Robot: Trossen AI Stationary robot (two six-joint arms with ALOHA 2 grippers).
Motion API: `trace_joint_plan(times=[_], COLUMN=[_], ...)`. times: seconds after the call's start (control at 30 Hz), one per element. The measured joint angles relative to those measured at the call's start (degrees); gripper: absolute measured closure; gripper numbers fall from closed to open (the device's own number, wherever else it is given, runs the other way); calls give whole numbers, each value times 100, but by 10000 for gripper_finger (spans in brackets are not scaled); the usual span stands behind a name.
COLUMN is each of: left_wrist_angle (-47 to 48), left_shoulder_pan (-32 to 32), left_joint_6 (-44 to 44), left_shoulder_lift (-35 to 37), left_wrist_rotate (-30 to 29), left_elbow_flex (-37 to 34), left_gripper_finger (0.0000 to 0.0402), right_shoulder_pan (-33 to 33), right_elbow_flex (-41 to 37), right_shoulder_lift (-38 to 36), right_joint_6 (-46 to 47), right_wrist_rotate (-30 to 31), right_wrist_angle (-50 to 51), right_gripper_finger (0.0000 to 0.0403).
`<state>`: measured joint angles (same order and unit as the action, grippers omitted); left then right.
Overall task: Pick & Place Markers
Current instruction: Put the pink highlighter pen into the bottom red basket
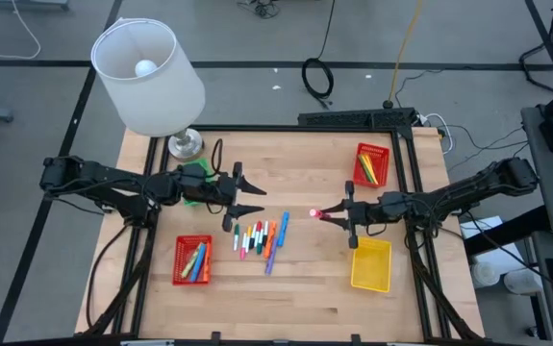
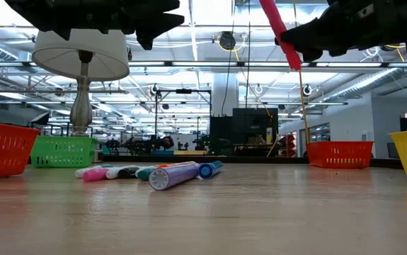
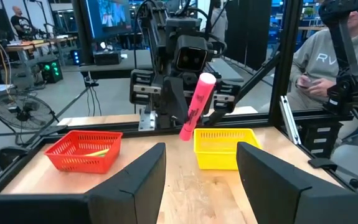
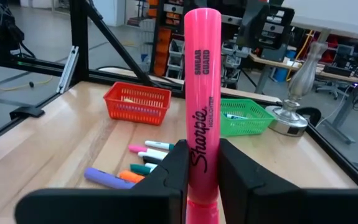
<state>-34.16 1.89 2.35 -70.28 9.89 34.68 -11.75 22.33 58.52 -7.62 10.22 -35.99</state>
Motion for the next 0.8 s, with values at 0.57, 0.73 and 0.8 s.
trace_joint_plan(times=[0.57,0.73,0.8], left_wrist_angle=[3,5,5], left_shoulder_pan=[1,0,0], left_joint_6=[35,35,37], left_shoulder_lift=[0,0,0], left_wrist_rotate=[0,0,0], left_elbow_flex=[0,0,0], left_gripper_finger=[197,197,197], right_shoulder_pan=[-37,-35,-37], right_elbow_flex=[-105,-107,-107], right_shoulder_lift=[-2,-4,-2], right_joint_6=[67,59,51], right_wrist_rotate=[-299,-291,-289], right_wrist_angle=[-408,-432,-435], right_gripper_finger=[359,359,359])
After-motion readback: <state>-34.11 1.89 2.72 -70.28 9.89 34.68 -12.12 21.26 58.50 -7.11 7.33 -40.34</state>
